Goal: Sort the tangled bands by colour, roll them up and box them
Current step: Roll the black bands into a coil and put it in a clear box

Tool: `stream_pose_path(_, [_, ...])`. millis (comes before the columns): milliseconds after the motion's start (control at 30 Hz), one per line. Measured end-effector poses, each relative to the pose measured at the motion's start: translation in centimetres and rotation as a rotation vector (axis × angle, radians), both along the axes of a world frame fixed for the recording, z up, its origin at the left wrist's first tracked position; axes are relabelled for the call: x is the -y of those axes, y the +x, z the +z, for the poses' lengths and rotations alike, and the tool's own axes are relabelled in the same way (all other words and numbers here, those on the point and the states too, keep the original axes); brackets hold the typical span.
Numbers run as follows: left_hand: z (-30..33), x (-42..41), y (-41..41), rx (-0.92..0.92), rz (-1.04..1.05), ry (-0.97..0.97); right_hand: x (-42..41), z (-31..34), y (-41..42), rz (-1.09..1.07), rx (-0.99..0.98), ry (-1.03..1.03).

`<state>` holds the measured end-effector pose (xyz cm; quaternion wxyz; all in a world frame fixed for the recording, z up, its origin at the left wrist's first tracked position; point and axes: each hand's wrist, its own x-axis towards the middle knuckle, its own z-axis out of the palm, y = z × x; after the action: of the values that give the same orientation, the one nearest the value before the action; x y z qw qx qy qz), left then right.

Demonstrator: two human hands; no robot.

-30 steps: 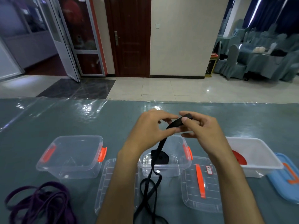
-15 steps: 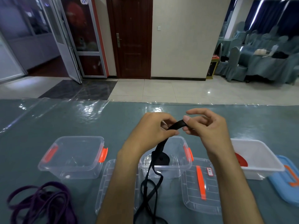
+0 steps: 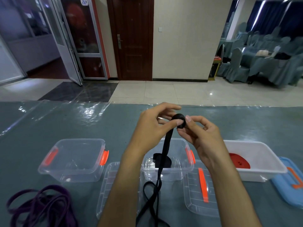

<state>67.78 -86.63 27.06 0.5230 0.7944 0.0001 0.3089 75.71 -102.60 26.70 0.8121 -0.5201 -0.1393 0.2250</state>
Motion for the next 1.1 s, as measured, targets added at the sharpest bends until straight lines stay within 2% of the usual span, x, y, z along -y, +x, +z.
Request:
stream_pose_path(100, [0.0, -0.1, -0.2, 0.028, -0.030, -0.012, -0.3, 0.2, -0.3, 0.059, -0.075, 0.027])
stream_pose_path(333, [-0.4, 0.3, -0.1, 0.065, -0.078, -0.173, -0.5, 0.5, -0.3, 0.078, -0.225, 0.189])
stream_pose_path(667, [-0.5, 1.3, 0.8, 0.110, -0.109, -0.374, -1.2, -0.5, -0.5, -0.050, -0.189, 0.144])
stream_pose_path(867, [-0.7, 1.6, 1.1, 0.063, -0.066, -0.348, -1.2, -0.7, -0.8, -0.079, -0.222, 0.202])
stream_pose_path(1100, [-0.5, 0.7, 0.7, 0.013, -0.008, -0.198, -1.1, -1.0, -0.8, -0.087, -0.090, 0.182])
